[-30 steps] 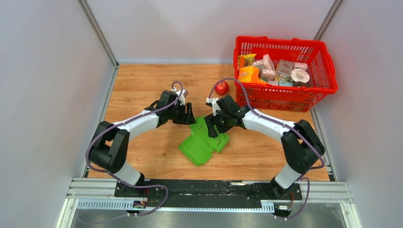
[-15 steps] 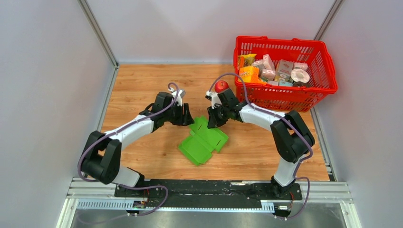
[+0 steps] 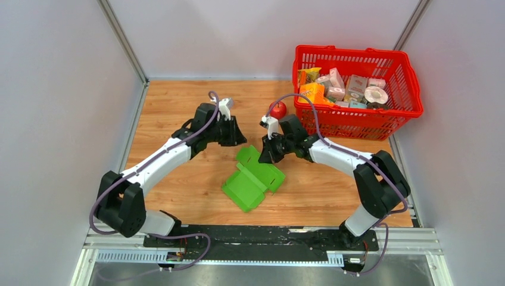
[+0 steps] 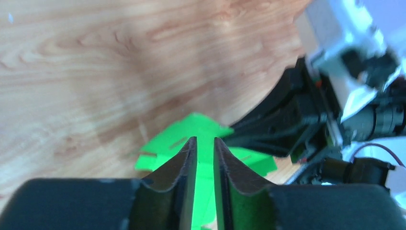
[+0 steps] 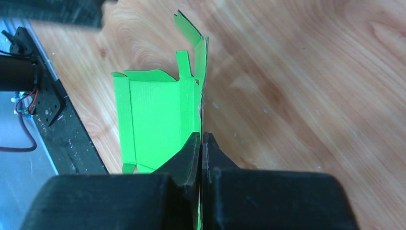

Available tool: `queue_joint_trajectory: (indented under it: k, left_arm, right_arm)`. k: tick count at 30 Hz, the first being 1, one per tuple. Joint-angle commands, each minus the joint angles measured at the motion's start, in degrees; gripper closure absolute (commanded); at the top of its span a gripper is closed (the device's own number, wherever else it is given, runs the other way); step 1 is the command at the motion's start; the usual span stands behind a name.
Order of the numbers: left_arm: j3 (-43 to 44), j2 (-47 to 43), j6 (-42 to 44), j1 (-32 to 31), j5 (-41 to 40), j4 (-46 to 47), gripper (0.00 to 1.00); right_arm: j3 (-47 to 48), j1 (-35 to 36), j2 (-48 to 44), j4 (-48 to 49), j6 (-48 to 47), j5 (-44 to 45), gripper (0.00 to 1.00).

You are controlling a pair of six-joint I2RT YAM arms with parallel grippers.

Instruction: Fold the paper box

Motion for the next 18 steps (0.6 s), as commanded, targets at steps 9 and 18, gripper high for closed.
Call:
queue_joint_trajectory:
  k: [9,18]
  left_arm:
    - [15.0,7.9,3.0,-7.5,-20.7,-15.8,1.00]
    - [16.2,9.4,3.3,-11.2,-21.2,-15.9,1.00]
  right_arm:
    - [-2.8,1.9,-6.6,6.4,-1.4,-2.7,1.00]
    - [-3.6,2.1,-7.7,7.5,-0.9,-2.0,1.00]
